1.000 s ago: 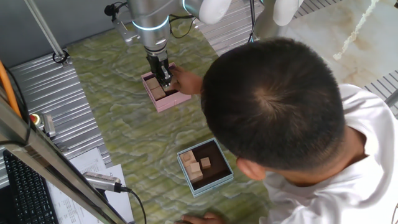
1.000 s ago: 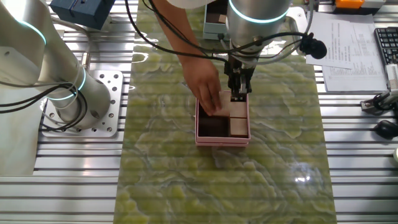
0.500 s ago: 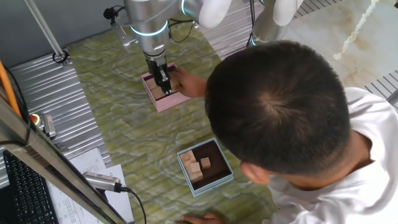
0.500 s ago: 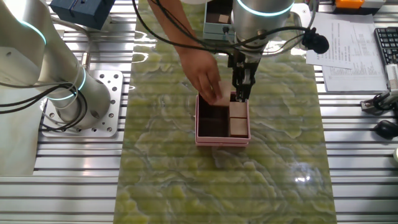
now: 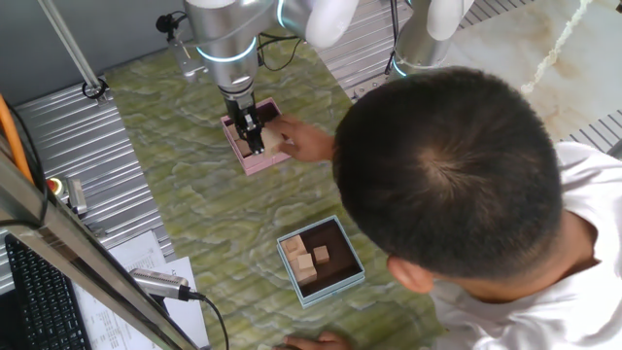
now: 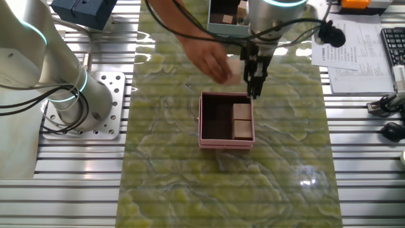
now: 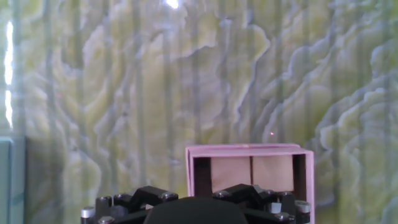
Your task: Move an object from one box to another
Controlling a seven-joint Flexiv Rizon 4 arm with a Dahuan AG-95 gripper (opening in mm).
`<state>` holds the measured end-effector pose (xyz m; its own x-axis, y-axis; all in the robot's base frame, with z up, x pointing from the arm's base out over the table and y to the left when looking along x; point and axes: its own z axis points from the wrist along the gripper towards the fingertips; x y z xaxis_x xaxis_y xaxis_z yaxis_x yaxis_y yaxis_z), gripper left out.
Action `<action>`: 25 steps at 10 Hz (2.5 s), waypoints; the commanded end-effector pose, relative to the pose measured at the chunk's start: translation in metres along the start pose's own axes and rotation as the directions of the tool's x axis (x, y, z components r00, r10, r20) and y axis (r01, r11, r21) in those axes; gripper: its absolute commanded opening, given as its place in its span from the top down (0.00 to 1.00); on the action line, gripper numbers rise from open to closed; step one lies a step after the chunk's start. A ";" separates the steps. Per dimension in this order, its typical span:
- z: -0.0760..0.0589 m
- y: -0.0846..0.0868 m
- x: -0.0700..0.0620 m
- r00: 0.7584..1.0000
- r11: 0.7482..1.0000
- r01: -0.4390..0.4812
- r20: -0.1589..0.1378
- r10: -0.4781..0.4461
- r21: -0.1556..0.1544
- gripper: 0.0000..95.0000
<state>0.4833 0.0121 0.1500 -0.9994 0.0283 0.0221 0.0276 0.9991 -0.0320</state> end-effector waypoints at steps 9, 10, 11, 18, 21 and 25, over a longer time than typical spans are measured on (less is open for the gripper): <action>-0.008 0.062 -0.019 1.000 0.996 0.002 -0.006 -0.003 -0.089 0.20; -0.008 0.066 -0.021 1.000 0.995 0.001 -0.010 -0.002 -0.099 0.20; -0.010 0.068 -0.023 1.000 0.990 0.012 -0.017 -0.015 -0.138 0.20; -0.027 0.107 -0.052 0.997 0.954 -0.061 -0.058 0.046 -0.293 0.60; -0.030 0.112 -0.057 0.999 0.982 -0.025 -0.047 0.016 -0.190 1.00; -0.028 0.112 -0.057 0.999 0.998 -0.002 -0.038 0.000 -0.065 1.00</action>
<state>0.5445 0.1245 0.1740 -0.9915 0.0752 0.1065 0.0881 0.9885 0.1226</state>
